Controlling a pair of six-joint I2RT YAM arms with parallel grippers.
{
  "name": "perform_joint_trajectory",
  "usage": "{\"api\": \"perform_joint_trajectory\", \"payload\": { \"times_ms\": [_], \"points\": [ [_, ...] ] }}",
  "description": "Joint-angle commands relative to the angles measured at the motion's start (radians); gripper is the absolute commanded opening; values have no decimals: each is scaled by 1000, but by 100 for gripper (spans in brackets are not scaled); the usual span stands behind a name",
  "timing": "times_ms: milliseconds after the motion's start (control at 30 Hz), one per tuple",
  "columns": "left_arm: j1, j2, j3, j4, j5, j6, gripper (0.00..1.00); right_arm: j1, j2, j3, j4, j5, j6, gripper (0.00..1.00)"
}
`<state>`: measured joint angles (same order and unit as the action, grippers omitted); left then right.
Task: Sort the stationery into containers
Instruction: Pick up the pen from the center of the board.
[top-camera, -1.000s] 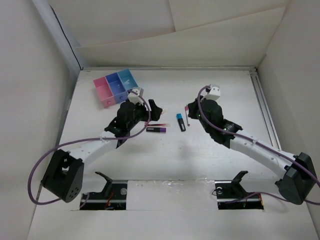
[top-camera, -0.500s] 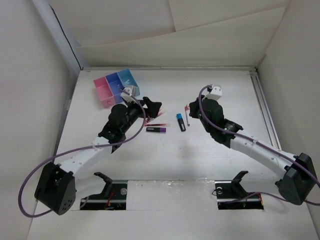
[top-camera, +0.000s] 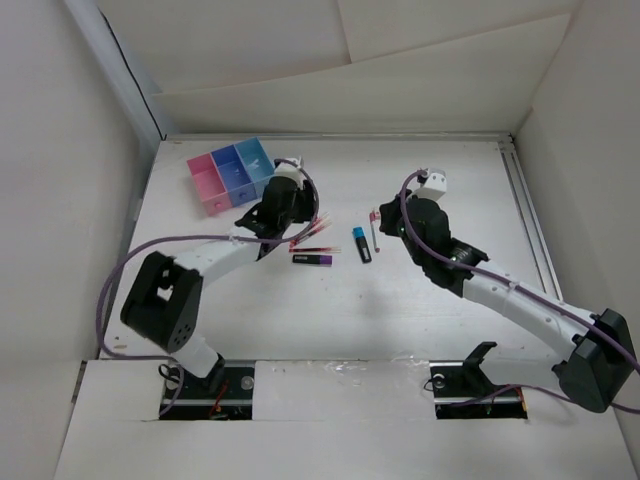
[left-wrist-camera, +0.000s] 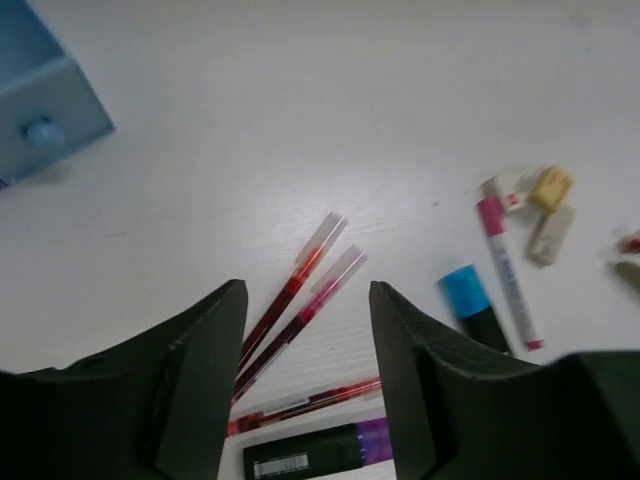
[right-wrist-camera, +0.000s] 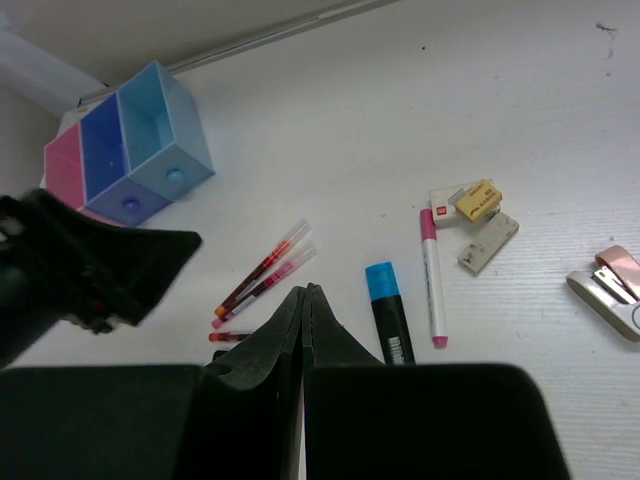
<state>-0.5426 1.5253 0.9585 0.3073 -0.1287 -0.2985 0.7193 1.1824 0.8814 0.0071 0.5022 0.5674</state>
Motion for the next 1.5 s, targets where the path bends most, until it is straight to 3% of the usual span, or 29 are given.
{"api": "perform_joint_trajectory", "payload": {
  "times_ms": [0, 133, 267, 567, 1367, 1467],
  "points": [
    [-5, 73, 74, -119, -61, 48, 50, -4, -30, -2, 19, 19, 11, 3],
    [-16, 160, 152, -138, -25, 85, 57, -4, -30, -12, 19, 19, 11, 3],
    [-36, 237, 195, -151, -25, 122, 57, -4, -30, -12, 19, 10, 11, 4],
    [-60, 338, 264, -186, -104, 162, 50, -4, -30, -12, 19, 1, 11, 4],
    [-60, 516, 402, -229, -104, 237, 38, -4, -12, -2, 19, -17, 11, 5],
    [-60, 526, 402, -229, -115, 246, 33, -4, -12, -2, 19, -17, 11, 5]
  ]
}}
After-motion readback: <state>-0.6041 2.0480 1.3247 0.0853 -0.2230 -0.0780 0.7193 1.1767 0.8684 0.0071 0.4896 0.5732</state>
